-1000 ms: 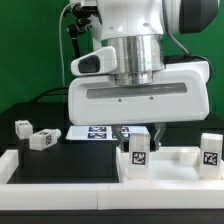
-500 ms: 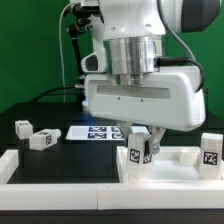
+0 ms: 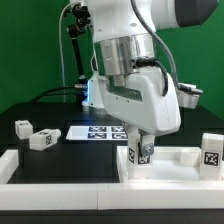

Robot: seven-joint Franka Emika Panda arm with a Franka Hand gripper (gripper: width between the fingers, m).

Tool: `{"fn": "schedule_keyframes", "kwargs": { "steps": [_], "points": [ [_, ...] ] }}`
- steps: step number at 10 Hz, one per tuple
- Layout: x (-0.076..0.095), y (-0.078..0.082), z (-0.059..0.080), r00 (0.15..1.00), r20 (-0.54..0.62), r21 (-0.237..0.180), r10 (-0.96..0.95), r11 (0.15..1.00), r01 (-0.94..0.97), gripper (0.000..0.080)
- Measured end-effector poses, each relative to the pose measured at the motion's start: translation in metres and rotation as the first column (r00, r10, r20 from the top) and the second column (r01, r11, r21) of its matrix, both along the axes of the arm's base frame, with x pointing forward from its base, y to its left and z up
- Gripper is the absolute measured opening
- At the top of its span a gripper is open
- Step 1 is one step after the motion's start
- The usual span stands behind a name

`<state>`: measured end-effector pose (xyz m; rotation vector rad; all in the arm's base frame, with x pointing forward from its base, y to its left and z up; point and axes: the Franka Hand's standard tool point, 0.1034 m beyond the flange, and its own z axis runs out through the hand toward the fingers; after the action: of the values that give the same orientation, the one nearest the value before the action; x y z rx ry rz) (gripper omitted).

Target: Assemble square table

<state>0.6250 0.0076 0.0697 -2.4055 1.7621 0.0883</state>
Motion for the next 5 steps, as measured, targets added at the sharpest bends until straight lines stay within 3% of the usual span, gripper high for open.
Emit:
{"fn": "schedule_keyframes", "kwargs": {
  "steps": [1,2,3,5],
  "points": [
    [0.0008,0.0002,-0.0002,0.998,0.017,-0.010,0.064,0.998,-0.064,0.0299],
    [0.0035,0.0007,-0.0021,0.964,0.080,-0.079,0.252,0.966,-0.246,0.0471],
    [0.0028,0.0042,-0.0033,0.835,0.111,-0.160,0.538,0.839,-0.519,0.0612],
    [0.0012,0.0038,-0.0045,0.725,0.107,-0.187,0.680,0.730,-0.657,0.0638]
  ]
}}
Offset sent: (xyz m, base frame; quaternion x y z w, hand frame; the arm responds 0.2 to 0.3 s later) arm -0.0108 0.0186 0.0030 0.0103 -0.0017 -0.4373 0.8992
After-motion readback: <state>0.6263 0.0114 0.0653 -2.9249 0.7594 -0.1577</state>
